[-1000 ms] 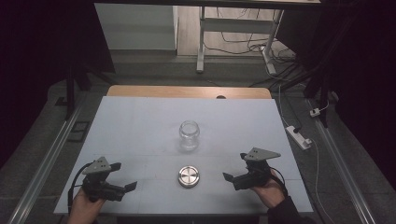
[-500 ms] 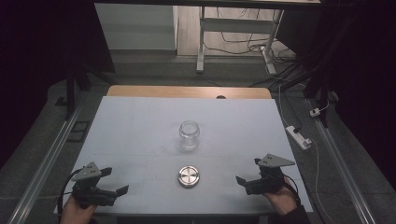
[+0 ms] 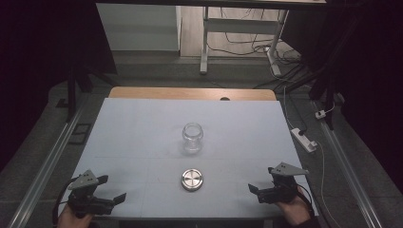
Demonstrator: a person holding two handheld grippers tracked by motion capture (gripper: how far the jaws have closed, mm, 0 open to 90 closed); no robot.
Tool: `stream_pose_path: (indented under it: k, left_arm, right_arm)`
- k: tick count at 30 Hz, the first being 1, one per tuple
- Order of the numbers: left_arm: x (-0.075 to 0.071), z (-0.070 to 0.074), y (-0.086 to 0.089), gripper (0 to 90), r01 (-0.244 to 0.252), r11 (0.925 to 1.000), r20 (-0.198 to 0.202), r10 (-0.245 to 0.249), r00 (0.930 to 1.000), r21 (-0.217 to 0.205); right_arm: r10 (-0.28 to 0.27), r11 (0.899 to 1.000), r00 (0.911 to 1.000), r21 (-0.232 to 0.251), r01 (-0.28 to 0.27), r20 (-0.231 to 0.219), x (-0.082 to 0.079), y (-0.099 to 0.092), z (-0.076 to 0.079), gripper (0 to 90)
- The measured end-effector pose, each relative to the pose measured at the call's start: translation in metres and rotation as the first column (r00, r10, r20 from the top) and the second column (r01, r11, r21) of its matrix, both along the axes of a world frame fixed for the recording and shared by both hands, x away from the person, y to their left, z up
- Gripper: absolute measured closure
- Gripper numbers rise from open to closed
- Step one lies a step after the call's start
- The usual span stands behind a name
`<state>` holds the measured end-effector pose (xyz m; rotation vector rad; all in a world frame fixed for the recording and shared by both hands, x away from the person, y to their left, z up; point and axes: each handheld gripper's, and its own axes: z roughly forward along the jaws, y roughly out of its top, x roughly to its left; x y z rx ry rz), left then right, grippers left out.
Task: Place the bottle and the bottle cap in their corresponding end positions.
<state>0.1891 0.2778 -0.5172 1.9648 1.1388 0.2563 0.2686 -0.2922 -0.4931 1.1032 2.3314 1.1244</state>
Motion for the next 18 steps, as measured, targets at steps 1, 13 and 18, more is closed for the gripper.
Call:
stream_pose_path:
  k: [1,13,18]
  left_arm:
    - [-0.001,-0.001,0.000,0.0,-0.004,1.0000,-0.002,0.004,1.0000,0.008]
    - [-0.008,-0.006,0.003,0.0,-0.039,0.9978,-0.024,0.040,0.9989,0.053]
    - [-0.013,-0.006,0.005,0.0,-0.064,0.9950,-0.030,0.067,0.9973,0.077]
  right_arm:
    - [-0.003,1.000,1.0000,-0.003,0.003,-0.002,-0.001,-0.002,0.000,0.0]
    - [-0.050,0.999,0.9979,-0.008,0.050,-0.041,-0.010,-0.015,-0.004,0.0]
    - [-0.064,0.998,0.9965,-0.017,0.063,-0.053,-0.014,-0.017,-0.004,0.0]
